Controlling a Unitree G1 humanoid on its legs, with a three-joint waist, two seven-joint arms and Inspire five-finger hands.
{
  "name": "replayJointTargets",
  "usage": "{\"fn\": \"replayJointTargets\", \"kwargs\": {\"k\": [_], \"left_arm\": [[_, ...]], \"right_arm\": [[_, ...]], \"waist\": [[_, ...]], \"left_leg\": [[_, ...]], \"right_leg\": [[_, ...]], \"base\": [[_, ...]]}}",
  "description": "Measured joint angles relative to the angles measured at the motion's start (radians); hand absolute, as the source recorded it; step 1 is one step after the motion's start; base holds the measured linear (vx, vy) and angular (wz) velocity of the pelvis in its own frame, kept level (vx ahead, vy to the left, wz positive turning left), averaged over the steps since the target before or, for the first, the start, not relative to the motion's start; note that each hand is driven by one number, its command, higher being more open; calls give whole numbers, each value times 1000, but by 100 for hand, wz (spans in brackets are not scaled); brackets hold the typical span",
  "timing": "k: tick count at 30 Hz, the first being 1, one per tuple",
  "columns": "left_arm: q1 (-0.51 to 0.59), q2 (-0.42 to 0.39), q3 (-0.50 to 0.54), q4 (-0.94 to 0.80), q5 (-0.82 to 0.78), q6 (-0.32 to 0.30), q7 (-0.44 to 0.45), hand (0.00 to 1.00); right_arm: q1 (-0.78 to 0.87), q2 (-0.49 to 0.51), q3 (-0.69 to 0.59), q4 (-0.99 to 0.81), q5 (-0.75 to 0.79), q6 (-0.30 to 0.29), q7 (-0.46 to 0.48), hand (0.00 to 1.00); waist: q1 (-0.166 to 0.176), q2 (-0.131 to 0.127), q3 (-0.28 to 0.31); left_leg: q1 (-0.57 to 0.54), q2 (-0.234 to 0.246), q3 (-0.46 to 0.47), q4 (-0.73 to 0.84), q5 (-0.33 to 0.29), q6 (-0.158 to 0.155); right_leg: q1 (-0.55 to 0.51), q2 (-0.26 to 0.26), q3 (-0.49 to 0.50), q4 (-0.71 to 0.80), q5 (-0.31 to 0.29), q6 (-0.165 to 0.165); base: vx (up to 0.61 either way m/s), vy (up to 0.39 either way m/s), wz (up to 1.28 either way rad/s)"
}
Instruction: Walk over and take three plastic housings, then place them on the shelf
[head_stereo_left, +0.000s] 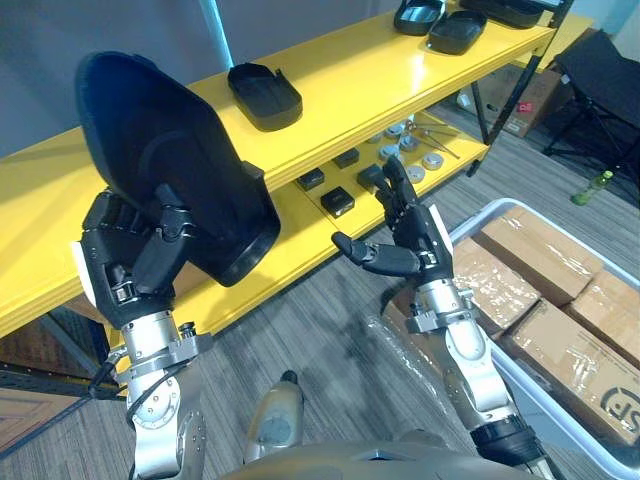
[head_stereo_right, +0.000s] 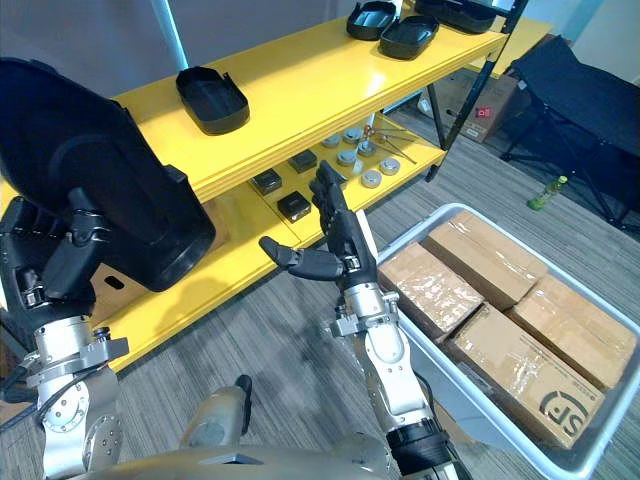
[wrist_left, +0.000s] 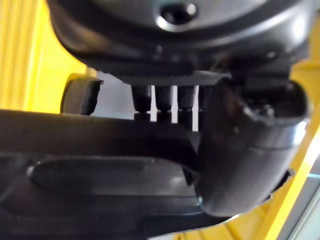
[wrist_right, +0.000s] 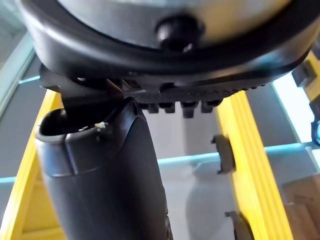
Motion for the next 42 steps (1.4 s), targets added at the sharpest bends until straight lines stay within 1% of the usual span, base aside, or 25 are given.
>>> {"fn": "replayJointTargets", "kwargs": {"k": [1, 2, 3, 4, 5, 6, 7, 8, 10, 11, 12, 13, 14, 15, 16, 18, 19, 22, 25, 32, 35, 36, 38, 40, 42], "left_arm": [[0, 5, 15, -2, -1, 0, -2, 0], [-7, 6, 35, -8, -1, -2, -3, 0], [-11, 5, 43, -8, -1, -3, -1, 0], [-9, 7, 62, -8, -1, -2, 4, 0], [-8, 18, 92, -9, 0, -2, 23, 0], [-10, 26, 114, -9, 0, -2, 47, 0], [-10, 26, 122, -9, -1, -2, 57, 0], [-10, 26, 134, -9, -11, -2, 59, 0], [-18, 33, 138, -9, -35, -2, 57, 0], [-24, 36, 135, -8, -40, -2, 51, 0], [-45, 44, 123, 0, -53, -6, 30, 0], [-71, 51, 106, 28, -58, -20, 13, 0], [-81, 51, 96, 42, -63, -20, 7, 0], [-89, 52, 88, 58, -72, -20, -10, 0], [-92, 49, 85, 70, -73, -27, -22, 0], [-74, 36, 71, 69, -74, -25, -27, 0], [-75, 40, 72, 61, -76, -25, -41, 0], [-80, 38, 64, 58, -113, -25, -100, 0], [-81, 38, 61, 58, -115, -25, -131, 0], [-60, 36, 6, 61, -109, -21, -107, 0], [-44, 16, -23, 69, -107, -2, -92, 0], [-49, 7, -32, 72, -100, 0, -92, 0], [-49, 7, -35, 83, -100, 0, -97, 0], [-49, -2, -35, 121, -101, -5, -93, 0], [-47, -4, -34, 153, -101, -23, -89, 0]], "right_arm": [[7, 13, 2, -1, -4, 0, -14, 100], [7, 20, 2, -7, -8, -1, -23, 100], [3, 22, 5, -7, -10, -1, -28, 100], [4, 32, 17, -6, -12, -1, -35, 100], [-2, 47, 33, -5, -18, -1, -35, 100], [-21, 63, 45, 3, -26, -1, -33, 100], [-32, 65, 47, 4, -41, -1, -33, 100], [-56, 57, 47, 4, -76, -2, -36, 100], [-116, 17, 38, 1, -98, -9, -47, 100], [-133, 2, 28, -1, -97, -21, -53, 100], [-159, -23, -6, -16, -95, -38, -66, 100], [-176, -44, -48, -27, -93, -46, -80, 100], [-177, -55, -70, -38, -93, -46, -87, 100], [-176, -70, -104, -58, -93, -46, -104, 100], [-178, -83, -128, -76, -90, -48, -114, 100], [-183, -116, -143, -78, -89, -47, -132, 100], [-184, -126, -151, -78, -88, -47, -144, 100], [-180, -131, -196, -93, -88, -47, -138, 100], [-173, -129, -236, -137, -84, -47, -115, 100], [-30, -58, -243, -197, -38, -47, -31, 100], [53, -27, -258, -195, -2, -41, 1, 100], [59, -12, -285, -195, -2, -41, 12, 100], [55, 0, -310, -188, 0, -42, 11, 100], [50, -19, -307, -173, -6, -46, 12, 100], [22, -45, -283, -130, -4, -62, 12, 100]], "waist": [[7, -6, -6], [6, -11, -12], [12, -9, -11], [19, -14, -12], [22, -25, -15], [19, -25, -11], [19, -25, -11], [18, -19, -7], [12, -9, -8], [3, -6, -9], [-23, -2, -9], [-36, -8, -11], [-42, -18, -16], [-53, -32, -24], [-62, -39, -27], [-51, 19, -50], [-43, 32, -58], [-41, 35, -62], [-48, 36, -63], [-62, 26, -74], [-81, 10, -72], [-105, -7, -62], [-124, -27, -48], [-127, -53, -34], [-127, -55, -33]], "left_leg": [[8, -17, 31, 20, -39, 35], [11, -34, 36, 27, -65, 24], [10, -40, 34, 32, -72, 31], [18, -46, 34, 21, -72, 49], [35, -61, 29, -4, -76, 62], [64, -70, 4, -31, -77, 78], [82, -71, -6, -43, -80, 85], [130, -71, -29, -75, -81, 87], [208, -69, -82, -149, -64, 78], [216, -69, -108, -162, -62, 76], [217, -76, -168, -168, -60, 73], [224, -95, -227, -171, -57, 67], [231, -105, -252, -173, -57, 64], [242, -137, -294, -172, -68, 44], [251, -164, -325, -165, -95, 22], [248, -102, -332, -170, -109, 8], [250, -69, -327, -192, -104, 3], [264, -16, -239, -241, -69, -10], [267, 4, -154, -272, -53, -6], [264, -19, -111, -286, -16, 12], [249, -58, -64, -299, 35, 17], [200, -34, 3, -235, 15, 48], [137, 30, 50, -138, 24, 44], [98, 134, 47, -119, 91, 40], [90, 162, 15, -125, 132, 32]], "right_leg": [[58, -6, -18, -49, 4, -4], [41, -28, -8, 42, 29, -77], [-11, -47, 8, 136, 62, -117], [-76, -67, 38, 230, 132, -153], [-130, -83, 74, 326, 222, -164], [-176, -76, 107, 426, 237, -143], [-191, -56, 115, 478, 198, -151], [-206, -8, 115, 527, 107, -155], [-231, 109, 115, 417, 15, -168], [-242, 146, 130, 344, 4, -166], [-262, 209, 198, 211, 7, -161], [-287, 240, 281, 124, 22, -138], [-288, 246, 314, 80, 38, -125], [-286, 237, 353, -3, 117, -119], [-283, 209, 349, -4, 182, -106], [-244, 249, 280, -45, 169, -127], [-225, 268, 247, -63, 164, -141], [-177, 289, 192, -111, 168, -166], [-163, 287, 168, -134, 171, -170], [-124, 258, 144, -184, 183, -154], [-104, 179, 100, -206, 186, -150], [-103, 137, 66, -197, 185, -144], [-104, 74, 58, -162, 168, -122], [-107, -45, 77, -99, 141, -80], [-119, -112, 134, -70, 129, -47]], "base": [[227, 195, 30], [267, 255, 35], [210, 236, 27], [189, 278, 21], [279, 213, 30], [326, 132, 33], [343, 45, 40], [319, -2, 43], [344, -35, 68], [285, -111, 127], [277, -167, 167], [283, -192, 176], [318, -253, 174], [328, -327, 163], [302, -321, 144], [225, -268, 82], [193, -247, 61], [153, -208, 45], [59, -59, 30], [-8, 38, 16], [-79, 137, 55], [-105, 147, 85], [-99, 182, 63], [-63, 320, 14], [-23, 479, -20]]}}
